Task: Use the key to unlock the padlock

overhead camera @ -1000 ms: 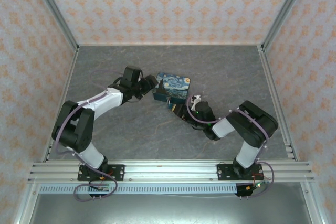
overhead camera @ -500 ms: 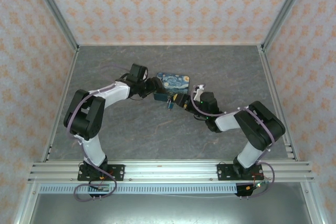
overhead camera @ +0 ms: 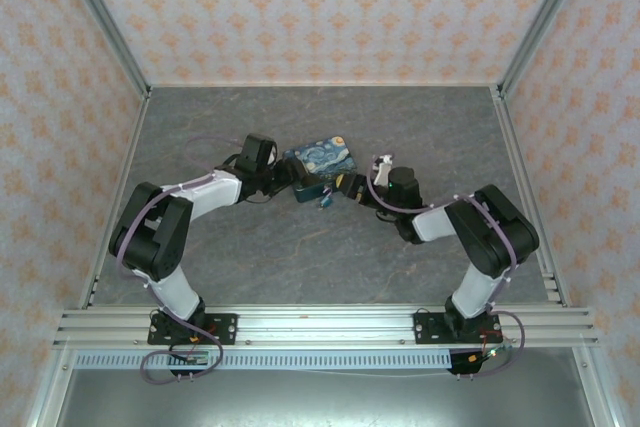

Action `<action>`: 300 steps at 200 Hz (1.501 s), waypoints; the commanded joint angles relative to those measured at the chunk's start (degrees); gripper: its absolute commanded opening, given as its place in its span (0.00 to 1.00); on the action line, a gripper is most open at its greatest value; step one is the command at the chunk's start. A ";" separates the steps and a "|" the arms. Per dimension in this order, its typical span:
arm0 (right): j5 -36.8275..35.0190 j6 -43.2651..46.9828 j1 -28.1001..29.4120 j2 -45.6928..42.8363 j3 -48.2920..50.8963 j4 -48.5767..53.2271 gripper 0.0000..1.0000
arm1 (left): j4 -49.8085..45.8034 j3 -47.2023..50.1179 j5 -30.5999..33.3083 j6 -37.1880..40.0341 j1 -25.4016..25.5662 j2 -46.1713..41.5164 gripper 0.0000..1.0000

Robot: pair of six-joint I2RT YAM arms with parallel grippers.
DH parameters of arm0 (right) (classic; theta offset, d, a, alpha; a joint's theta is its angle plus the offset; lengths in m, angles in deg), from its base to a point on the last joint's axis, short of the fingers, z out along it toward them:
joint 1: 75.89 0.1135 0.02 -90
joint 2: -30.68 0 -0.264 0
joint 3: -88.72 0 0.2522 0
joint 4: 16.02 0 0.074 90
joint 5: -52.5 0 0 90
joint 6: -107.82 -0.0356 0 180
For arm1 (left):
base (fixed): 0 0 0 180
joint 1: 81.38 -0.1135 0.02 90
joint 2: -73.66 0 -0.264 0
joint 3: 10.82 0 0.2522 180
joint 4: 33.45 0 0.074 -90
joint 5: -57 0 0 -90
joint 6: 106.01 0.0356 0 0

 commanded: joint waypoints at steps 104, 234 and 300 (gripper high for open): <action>2.53 -0.01 4.80 11.30 -6.58 -8.38 0.59 | -5.39 3.01 3.36 -1.94 1.71 1.20 0.62; 4.05 -0.75 4.74 13.48 -6.19 -11.70 0.37 | -5.30 2.91 3.73 -2.33 1.87 1.24 0.62; 2.34 0.87 4.70 11.40 -5.15 -7.89 0.23 | -5.38 2.92 3.76 -2.27 1.88 1.06 0.62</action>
